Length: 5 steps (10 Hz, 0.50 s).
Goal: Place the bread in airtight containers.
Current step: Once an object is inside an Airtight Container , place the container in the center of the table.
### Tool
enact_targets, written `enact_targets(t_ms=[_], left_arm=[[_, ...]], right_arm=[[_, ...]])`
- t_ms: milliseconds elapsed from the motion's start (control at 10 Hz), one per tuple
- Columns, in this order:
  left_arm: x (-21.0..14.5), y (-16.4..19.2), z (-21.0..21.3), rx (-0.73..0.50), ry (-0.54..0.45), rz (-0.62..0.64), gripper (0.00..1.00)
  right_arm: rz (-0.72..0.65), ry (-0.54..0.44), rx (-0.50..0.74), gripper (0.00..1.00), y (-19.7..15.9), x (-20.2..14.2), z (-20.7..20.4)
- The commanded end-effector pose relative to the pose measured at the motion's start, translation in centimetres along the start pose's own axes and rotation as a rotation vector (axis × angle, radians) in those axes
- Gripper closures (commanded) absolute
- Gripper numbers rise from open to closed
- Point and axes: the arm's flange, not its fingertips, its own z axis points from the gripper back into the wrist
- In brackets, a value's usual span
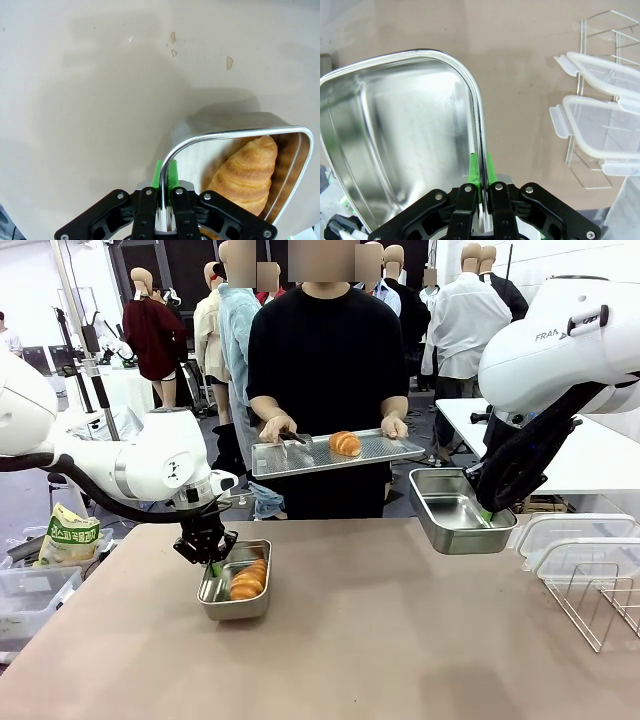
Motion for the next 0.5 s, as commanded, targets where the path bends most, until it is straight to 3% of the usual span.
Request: enact_targets(t_ms=[0, 100, 200, 400], left_arm=[[0.56, -0.17, 0.18, 0.047, 0.019, 0.033, 1.0], [0.7, 0.08, -0.18, 0.025, 0.027, 0.042, 1.0], [0.75, 0.21, -0.32, 0.016, 0.027, 0.044, 0.89], [0.64, 0.08, -0.3, 0.006, 0.021, 0.032, 0.52]], right_arm=[[-0.001, -0.007, 0.001, 1.0, -0.07, -0.01, 0.25], [-0.001, -0.007, 0.001, 1.0, -0.07, -0.01, 0.25], [-0.001, -0.007, 0.001, 1.0, -0.07, -0.01, 0.25], [-0.001, -0.007, 0.001, 1.0, -0.07, -0.01, 0.25]])
